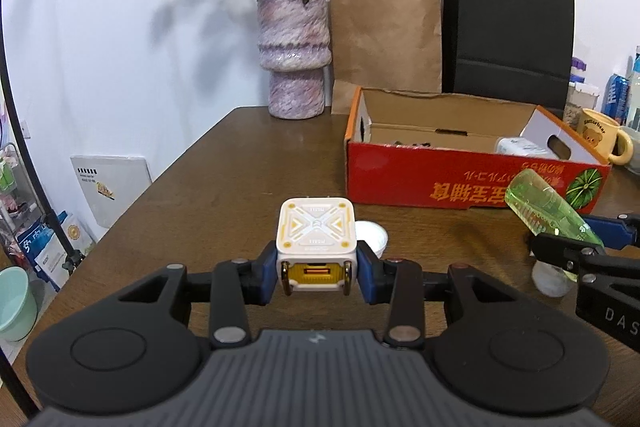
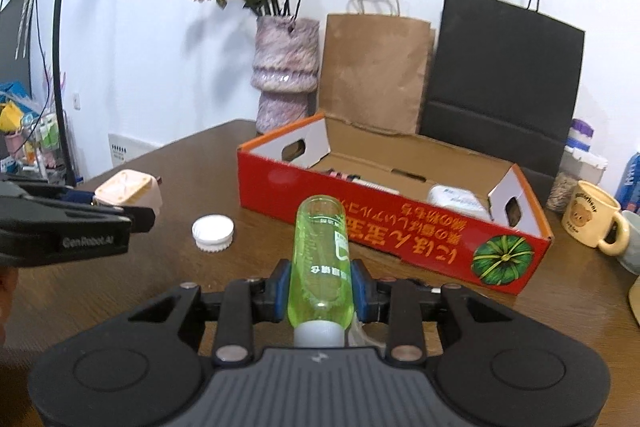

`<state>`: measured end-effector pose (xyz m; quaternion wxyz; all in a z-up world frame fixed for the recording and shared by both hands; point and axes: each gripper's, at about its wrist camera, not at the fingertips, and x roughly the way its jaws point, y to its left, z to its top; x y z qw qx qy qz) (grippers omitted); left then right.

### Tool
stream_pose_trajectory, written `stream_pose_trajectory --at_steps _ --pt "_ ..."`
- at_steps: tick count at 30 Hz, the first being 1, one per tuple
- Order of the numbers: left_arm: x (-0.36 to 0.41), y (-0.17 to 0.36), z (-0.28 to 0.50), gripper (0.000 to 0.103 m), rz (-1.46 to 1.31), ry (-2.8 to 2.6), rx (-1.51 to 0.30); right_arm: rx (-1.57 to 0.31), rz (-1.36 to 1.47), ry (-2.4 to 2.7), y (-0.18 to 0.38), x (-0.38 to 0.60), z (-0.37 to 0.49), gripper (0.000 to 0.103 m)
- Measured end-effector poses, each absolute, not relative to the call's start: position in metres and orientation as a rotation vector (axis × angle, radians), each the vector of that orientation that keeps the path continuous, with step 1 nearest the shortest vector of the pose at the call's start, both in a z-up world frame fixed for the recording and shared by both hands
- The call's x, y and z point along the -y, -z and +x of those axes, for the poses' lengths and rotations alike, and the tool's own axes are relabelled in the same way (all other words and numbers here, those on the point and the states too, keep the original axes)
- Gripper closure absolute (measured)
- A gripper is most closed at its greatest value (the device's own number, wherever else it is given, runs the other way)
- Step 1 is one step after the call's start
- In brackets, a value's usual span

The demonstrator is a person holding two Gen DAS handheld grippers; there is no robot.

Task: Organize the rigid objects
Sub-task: 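Carry the cube with the left tool while the right tool carries the green bottle into the box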

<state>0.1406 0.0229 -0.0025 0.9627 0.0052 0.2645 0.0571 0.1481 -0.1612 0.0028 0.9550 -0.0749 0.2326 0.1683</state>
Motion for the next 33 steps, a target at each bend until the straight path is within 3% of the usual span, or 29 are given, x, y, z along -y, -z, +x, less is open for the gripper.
stream_pose_trajectory --at_steps 33 --pt "0.050 -0.038 0.174 0.063 0.048 -0.024 -0.454 -0.366 -0.059 -0.249 -0.043 0.208 0.170 0.073"
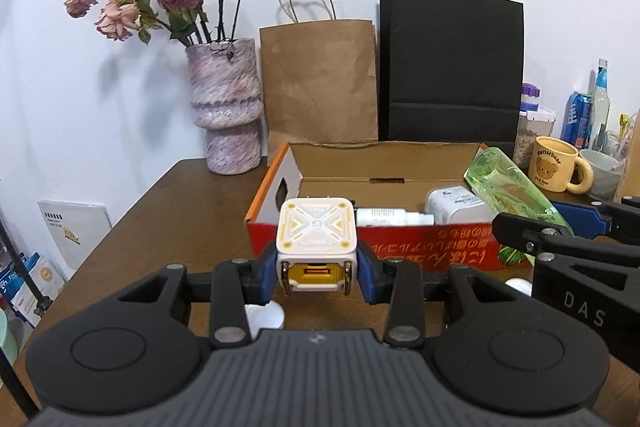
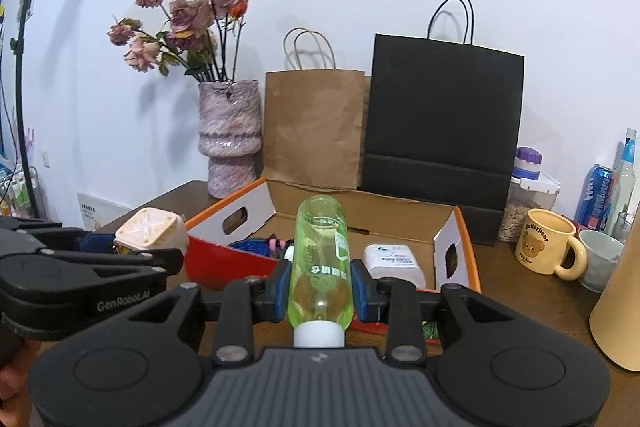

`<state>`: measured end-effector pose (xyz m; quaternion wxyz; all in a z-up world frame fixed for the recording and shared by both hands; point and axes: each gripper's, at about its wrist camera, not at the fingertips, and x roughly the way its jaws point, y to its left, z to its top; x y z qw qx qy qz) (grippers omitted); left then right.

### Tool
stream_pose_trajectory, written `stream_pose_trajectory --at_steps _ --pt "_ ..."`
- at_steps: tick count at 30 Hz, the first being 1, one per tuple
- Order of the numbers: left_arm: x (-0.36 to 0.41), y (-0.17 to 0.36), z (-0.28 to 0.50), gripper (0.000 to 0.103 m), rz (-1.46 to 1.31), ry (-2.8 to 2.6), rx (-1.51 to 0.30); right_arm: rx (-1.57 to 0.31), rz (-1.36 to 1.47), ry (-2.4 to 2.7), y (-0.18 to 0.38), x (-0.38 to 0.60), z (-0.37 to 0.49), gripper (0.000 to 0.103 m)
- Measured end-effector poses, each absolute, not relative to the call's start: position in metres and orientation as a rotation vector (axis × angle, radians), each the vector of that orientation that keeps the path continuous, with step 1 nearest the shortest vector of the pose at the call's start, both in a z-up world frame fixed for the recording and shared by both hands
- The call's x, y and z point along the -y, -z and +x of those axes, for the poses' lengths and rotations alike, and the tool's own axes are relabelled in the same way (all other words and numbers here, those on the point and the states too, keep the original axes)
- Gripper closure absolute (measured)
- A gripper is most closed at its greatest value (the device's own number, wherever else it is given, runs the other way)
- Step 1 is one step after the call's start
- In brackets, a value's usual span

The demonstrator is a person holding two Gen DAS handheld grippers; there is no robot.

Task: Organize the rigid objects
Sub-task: 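Carry the cube with the left tool while the right tool carries the green bottle into the box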

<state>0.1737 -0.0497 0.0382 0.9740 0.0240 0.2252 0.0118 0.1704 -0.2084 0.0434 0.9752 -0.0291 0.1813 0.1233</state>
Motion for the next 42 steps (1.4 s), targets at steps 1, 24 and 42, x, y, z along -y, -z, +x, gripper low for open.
stream_pose_trajectory --at_steps 1,24,42 --pt "0.052 -0.039 0.176 0.063 0.048 -0.024 -0.452 -0.364 -0.056 -0.247 -0.044 0.210 0.172 0.073" --pt "0.076 -0.042 0.236 0.063 0.001 -0.040 -0.437 -0.367 -0.021 -0.193 -0.047 0.233 0.241 0.073" --pt "0.078 -0.042 0.302 0.063 0.005 -0.066 -0.424 -0.384 -0.022 -0.176 -0.042 0.226 0.309 0.073"
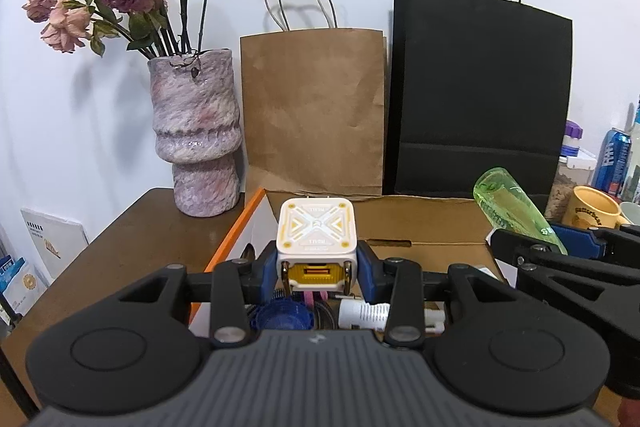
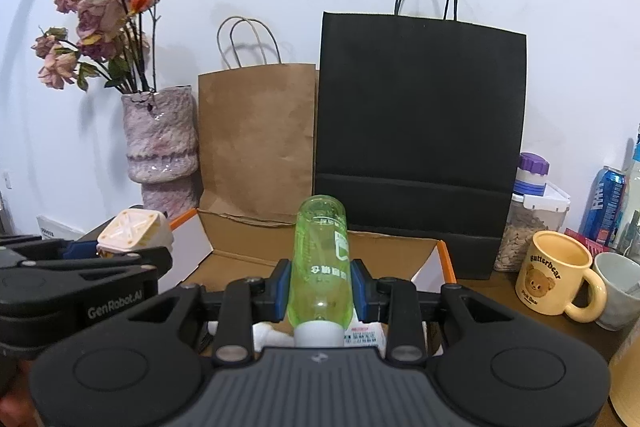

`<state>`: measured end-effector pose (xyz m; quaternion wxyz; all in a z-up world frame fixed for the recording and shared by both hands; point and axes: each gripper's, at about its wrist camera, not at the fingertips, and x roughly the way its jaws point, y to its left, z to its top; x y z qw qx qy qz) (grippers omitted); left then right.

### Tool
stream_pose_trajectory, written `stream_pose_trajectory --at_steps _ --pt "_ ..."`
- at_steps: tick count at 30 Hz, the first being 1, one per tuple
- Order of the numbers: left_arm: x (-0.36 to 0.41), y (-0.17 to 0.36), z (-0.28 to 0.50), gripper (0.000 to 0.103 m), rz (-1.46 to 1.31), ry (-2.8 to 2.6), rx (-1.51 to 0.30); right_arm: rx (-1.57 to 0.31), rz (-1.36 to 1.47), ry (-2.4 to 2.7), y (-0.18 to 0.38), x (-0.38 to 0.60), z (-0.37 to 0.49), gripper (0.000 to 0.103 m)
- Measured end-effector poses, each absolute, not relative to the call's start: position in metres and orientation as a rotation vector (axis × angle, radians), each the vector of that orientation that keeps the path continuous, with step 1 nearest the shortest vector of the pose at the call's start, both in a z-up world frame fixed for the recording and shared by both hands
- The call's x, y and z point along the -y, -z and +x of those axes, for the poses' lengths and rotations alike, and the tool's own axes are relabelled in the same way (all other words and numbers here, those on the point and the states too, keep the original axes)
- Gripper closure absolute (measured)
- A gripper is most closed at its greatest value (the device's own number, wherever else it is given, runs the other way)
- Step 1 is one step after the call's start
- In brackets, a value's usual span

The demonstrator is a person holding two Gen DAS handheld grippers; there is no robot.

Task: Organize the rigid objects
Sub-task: 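Carry the cube with the left tool while the right tool carries the green bottle into the box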

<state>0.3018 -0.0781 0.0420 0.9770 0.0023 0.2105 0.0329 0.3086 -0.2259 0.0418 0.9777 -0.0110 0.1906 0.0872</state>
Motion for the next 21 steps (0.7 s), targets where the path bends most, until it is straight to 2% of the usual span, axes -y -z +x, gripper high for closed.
stream_pose_trajectory --at_steps 21 --pt "0.062 -0.019 0.362 0.063 0.021 -0.113 -0.479 -0.458 -0.010 -0.172 -0.016 0.222 0.367 0.073"
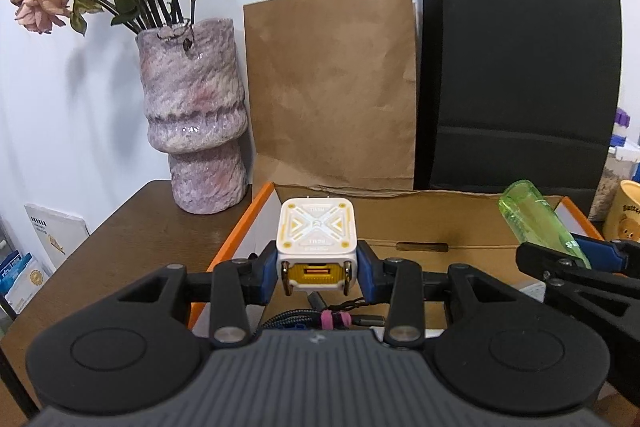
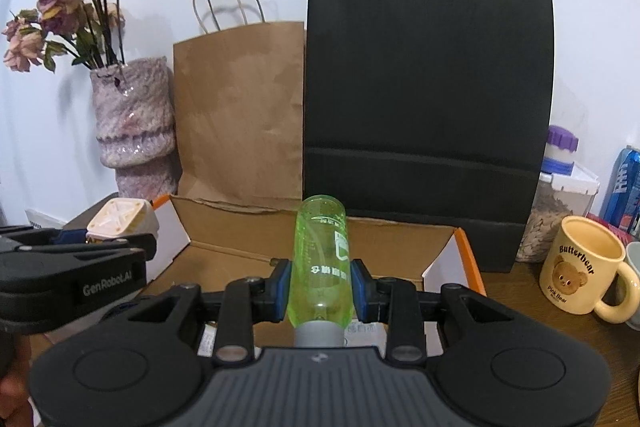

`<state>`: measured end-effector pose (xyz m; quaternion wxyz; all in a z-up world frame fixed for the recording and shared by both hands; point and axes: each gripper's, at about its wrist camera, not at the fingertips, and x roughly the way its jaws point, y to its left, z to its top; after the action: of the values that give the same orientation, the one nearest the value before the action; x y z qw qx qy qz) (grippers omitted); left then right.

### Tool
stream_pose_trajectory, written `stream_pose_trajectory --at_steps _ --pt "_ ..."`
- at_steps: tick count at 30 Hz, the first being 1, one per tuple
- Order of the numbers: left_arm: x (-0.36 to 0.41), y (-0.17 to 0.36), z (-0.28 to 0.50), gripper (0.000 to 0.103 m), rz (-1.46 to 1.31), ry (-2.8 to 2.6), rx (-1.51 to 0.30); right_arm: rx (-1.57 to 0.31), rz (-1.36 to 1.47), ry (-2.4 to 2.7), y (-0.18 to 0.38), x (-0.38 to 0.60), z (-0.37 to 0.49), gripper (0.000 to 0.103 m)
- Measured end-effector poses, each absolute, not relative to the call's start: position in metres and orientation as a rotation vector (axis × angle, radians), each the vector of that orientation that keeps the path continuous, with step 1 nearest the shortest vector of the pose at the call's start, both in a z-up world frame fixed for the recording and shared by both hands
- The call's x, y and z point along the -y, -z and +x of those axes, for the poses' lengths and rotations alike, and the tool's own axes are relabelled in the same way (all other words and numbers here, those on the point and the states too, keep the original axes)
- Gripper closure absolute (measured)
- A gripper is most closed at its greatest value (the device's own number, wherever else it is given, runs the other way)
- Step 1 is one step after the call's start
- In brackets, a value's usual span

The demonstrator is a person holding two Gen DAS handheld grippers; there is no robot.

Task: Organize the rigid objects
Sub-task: 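Carry the cube with the left tool while the right tool carries the green bottle into the box, then open the left tool to drop the cube while the right tool releases the green bottle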

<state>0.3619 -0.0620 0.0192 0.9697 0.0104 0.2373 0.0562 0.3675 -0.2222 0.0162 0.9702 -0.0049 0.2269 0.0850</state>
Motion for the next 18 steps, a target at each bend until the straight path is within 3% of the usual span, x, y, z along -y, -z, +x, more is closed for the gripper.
stream_pose_trajectory --at_steps 12,13,14,15,16,17,18 --pt "0.057 -0.010 0.369 0.062 0.021 -0.099 -0.519 -0.476 -0.014 -0.167 -0.006 0.223 0.370 0.073" --pt "0.057 -0.009 0.371 0.061 0.023 -0.103 -0.524 -0.481 -0.008 -0.161 -0.006 0.224 0.371 0.073" --pt "0.057 -0.008 0.370 0.052 0.028 -0.109 -0.520 -0.483 0.001 -0.152 -0.006 0.227 0.371 0.072" --pt "0.057 -0.009 0.369 0.047 0.034 -0.115 -0.509 -0.479 0.007 -0.143 -0.006 0.229 0.371 0.065" --pt "0.057 -0.010 0.367 0.034 0.036 -0.120 -0.497 -0.474 0.013 -0.133 -0.007 0.231 0.370 0.046" --pt "0.057 -0.012 0.366 0.019 0.034 -0.123 -0.486 -0.460 0.022 -0.121 -0.008 0.234 0.369 0.036" --pt "0.056 -0.013 0.364 0.013 0.031 -0.121 -0.472 -0.445 0.026 -0.114 -0.010 0.236 0.367 0.020"
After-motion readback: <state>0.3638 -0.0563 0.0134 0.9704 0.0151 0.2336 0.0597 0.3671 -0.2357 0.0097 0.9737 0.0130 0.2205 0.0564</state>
